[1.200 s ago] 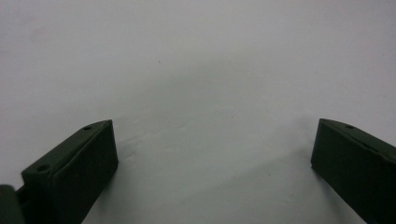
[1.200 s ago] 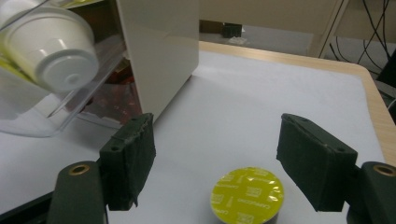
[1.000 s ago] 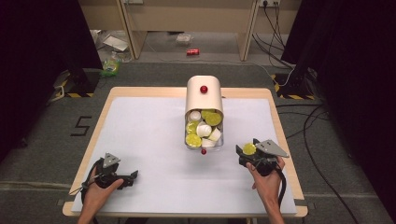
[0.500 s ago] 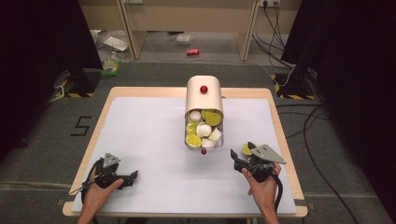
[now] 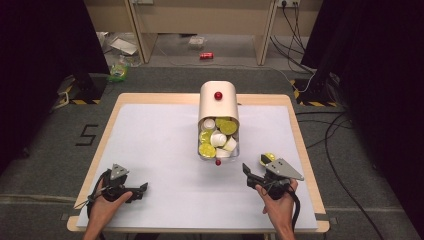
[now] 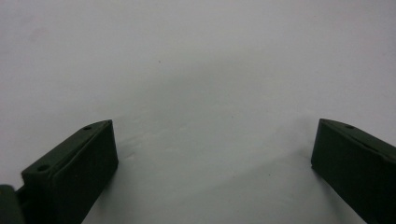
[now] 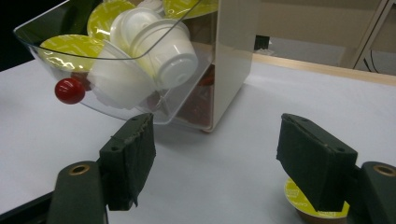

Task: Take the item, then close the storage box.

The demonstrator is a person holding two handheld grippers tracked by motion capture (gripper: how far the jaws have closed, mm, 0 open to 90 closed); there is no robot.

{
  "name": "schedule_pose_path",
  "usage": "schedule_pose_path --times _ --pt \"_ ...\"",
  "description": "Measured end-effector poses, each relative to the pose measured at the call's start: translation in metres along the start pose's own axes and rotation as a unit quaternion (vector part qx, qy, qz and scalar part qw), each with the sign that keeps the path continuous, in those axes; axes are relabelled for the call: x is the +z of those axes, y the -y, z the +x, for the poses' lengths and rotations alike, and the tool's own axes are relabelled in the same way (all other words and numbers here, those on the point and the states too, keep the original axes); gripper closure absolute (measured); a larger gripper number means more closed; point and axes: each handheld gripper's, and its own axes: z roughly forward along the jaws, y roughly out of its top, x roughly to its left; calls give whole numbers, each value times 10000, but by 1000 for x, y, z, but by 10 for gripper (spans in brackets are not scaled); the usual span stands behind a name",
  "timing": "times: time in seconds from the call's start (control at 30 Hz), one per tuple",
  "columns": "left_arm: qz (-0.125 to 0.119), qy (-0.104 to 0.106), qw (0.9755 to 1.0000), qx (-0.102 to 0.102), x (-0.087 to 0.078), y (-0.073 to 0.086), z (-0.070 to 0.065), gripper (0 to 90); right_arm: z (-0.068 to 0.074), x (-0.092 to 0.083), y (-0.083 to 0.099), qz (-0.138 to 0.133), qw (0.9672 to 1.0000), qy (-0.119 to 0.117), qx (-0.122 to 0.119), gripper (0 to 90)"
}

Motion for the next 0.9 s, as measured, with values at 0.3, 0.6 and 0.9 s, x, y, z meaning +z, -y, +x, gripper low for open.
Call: schedule_pose_path --times 0.3,0.6,0.9 --pt "-1 -1 10000 1 0 0 0 0 10 1 -2 -84 9999 -71 -79 281" --pt "2 -2 10000 2 0 0 0 0 15 4 -3 -154 9997 -115 -160 278" --pt "0 0 10000 1 0 0 0 0 19 13 -4 -138 9995 -163 -224 276"
